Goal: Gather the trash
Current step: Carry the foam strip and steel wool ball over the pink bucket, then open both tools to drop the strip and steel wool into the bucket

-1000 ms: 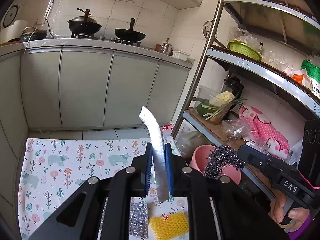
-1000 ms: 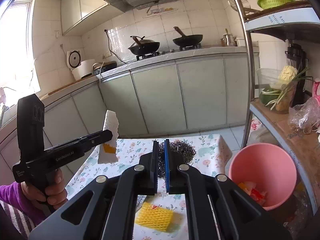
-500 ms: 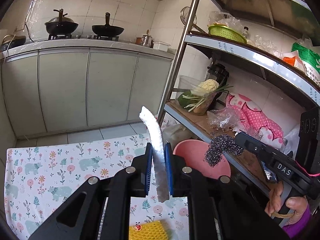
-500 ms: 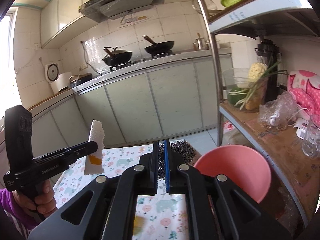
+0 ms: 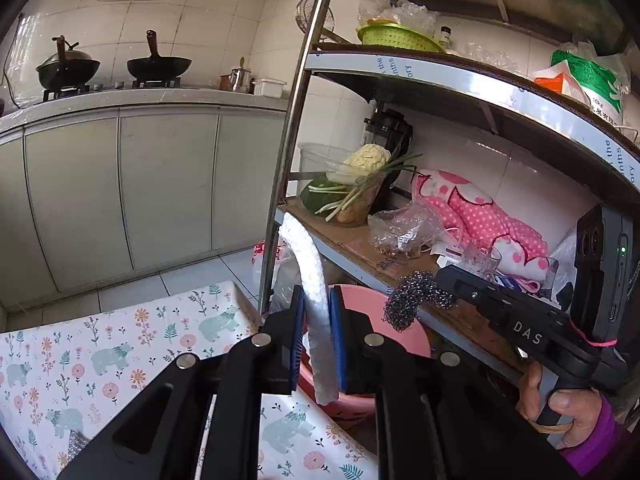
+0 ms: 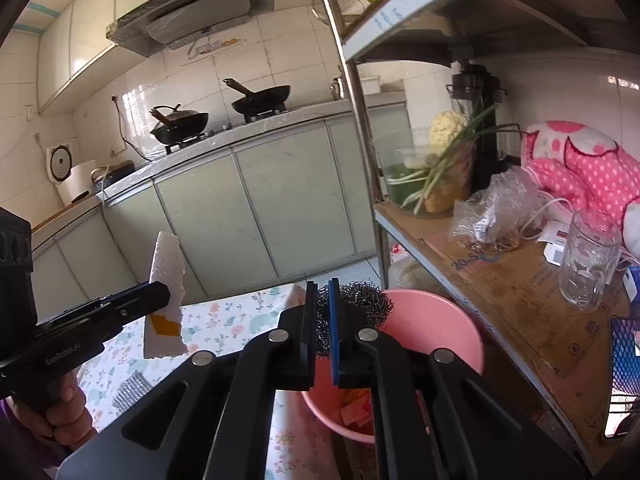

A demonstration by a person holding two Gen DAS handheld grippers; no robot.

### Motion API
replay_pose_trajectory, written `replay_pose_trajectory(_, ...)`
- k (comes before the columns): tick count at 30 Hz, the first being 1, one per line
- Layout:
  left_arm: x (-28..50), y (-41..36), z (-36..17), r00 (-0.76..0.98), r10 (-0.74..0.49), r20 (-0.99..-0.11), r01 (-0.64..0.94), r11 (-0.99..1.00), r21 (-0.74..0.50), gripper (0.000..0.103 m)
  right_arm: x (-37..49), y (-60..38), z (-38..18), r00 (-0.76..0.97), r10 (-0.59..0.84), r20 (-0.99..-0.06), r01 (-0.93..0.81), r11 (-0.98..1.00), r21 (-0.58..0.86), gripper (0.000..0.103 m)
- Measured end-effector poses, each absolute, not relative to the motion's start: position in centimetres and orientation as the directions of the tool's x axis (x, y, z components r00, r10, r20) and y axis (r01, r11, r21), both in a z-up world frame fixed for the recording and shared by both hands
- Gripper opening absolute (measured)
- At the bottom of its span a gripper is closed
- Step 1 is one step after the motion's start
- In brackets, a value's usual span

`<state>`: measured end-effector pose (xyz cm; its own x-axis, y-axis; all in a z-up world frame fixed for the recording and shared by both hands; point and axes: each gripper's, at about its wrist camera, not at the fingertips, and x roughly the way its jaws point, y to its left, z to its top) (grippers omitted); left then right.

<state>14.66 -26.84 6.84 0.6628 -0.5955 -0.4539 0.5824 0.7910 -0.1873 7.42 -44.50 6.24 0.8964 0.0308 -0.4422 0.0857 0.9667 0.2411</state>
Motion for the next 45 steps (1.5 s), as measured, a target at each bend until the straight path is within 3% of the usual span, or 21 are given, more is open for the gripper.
replay_pose_trajectory(25,18.2,-34.4,0.3,0.52,-0.621,-0.587,0.629,0.743,-0.229,0.012,10.3,-47.8,0.2,0.834,-0.009,-0.552,0.178,0.951,0.253,0.006)
replay_pose_trajectory(33,18.8,-35.8,0.2,0.515,-0.626,-0.586,0.632,0.739,-0.234,0.014,10.6,-48.4,-0.1,0.837,-0.014,-0.547,0.19,0.945,0.266,0.006)
replay_pose_trajectory(35,19.1,-35.9,0.4,0.52,-0.627,-0.58,0.628,0.741,-0.237,0.019,10.8,-48.5,-0.1,0.833,-0.016,-0.553,0.189,0.948,0.258,0.01)
replay_pose_trajectory(38,19.6,-35.9,0.4,0.51,-0.623,-0.593,0.616,0.746,-0.254,0.036,10.9,-48.4,-0.1,0.827,-0.021,-0.562,0.189,0.951,0.243,0.017)
replay_pose_trajectory(41,19.8,-35.5,0.4,0.519,-0.616,-0.593,0.602,0.756,-0.257,0.038,10.7,-48.4,-0.1,0.83,-0.019,-0.557,0.187,0.951,0.246,0.028)
replay_pose_trajectory(45,19.8,-35.1,0.8,0.531,-0.612,-0.586,0.597,0.761,-0.254,0.038,10.3,-48.4,0.2,0.833,-0.018,-0.553,0.187,0.95,0.251,0.028)
